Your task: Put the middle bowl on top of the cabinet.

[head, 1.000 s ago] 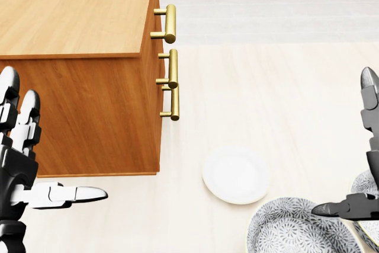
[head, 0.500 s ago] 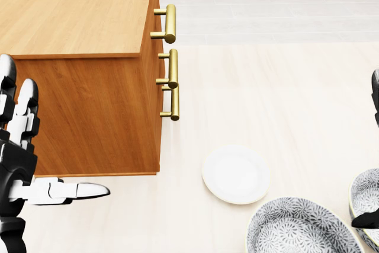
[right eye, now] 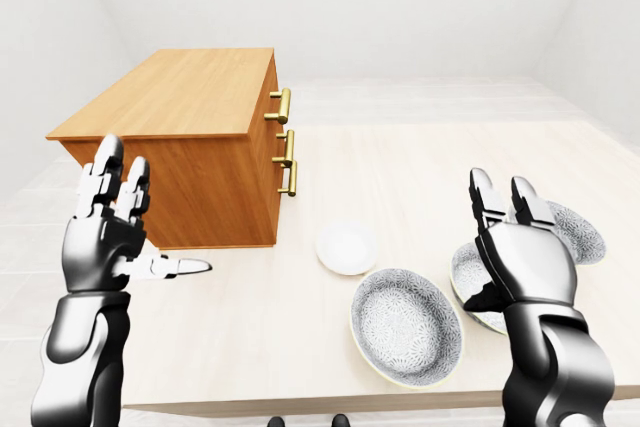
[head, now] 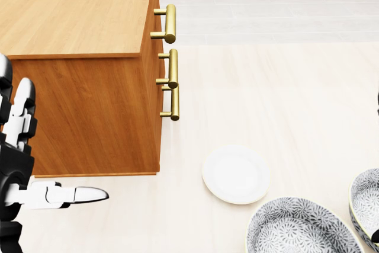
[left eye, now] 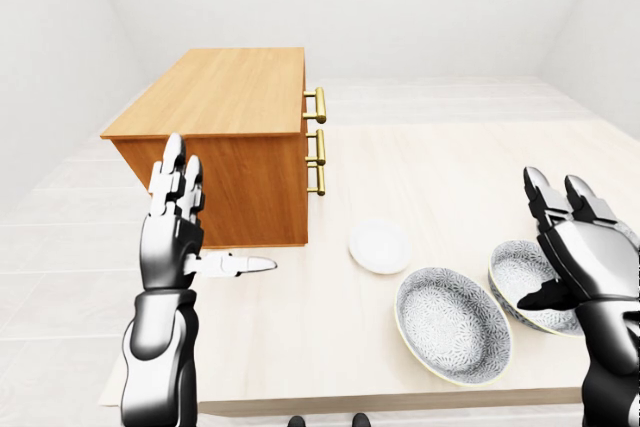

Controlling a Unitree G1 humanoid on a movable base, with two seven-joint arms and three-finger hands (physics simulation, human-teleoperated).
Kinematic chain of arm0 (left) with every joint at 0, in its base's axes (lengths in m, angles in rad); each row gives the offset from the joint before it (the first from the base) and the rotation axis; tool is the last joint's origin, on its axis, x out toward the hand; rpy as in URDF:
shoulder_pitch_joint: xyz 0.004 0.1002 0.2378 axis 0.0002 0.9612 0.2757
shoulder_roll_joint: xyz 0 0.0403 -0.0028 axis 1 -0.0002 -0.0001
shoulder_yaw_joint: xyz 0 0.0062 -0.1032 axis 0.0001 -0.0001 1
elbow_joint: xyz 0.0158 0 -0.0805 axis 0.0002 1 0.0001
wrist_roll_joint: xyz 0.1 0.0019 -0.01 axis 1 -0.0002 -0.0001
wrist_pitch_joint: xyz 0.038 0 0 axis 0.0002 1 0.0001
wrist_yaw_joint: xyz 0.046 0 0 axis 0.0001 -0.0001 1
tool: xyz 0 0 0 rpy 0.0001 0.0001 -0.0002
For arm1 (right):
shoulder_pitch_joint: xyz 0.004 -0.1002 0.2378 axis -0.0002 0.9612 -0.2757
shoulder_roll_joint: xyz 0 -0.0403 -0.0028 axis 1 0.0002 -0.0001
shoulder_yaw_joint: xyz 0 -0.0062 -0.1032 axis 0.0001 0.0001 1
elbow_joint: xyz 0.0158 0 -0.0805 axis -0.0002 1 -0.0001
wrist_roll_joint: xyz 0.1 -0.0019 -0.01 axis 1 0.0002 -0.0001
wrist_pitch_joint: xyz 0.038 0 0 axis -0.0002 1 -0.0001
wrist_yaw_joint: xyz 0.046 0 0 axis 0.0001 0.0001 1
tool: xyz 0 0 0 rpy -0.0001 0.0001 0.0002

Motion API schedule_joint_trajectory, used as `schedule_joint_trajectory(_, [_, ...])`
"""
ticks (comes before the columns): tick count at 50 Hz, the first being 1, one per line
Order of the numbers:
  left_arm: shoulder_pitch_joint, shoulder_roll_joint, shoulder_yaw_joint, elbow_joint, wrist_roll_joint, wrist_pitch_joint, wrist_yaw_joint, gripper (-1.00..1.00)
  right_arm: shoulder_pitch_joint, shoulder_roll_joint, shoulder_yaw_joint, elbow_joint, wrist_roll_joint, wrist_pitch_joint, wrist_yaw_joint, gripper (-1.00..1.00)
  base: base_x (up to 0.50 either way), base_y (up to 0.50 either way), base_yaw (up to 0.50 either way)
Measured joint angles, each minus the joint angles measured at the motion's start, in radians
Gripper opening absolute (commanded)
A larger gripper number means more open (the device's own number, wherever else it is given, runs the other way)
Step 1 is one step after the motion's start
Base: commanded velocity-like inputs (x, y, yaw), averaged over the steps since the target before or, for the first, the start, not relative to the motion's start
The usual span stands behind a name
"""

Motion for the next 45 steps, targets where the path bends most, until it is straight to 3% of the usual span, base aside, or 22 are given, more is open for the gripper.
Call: schedule_joint_trajectory(45, [0.017,-0.006,0.011,-0.013,-0.004,0.0,-0.002,1.0,0.07,0.009,-0.038,0.118,-0.152,0.0,-0.035,1.0,0.0,0.0,0.0])
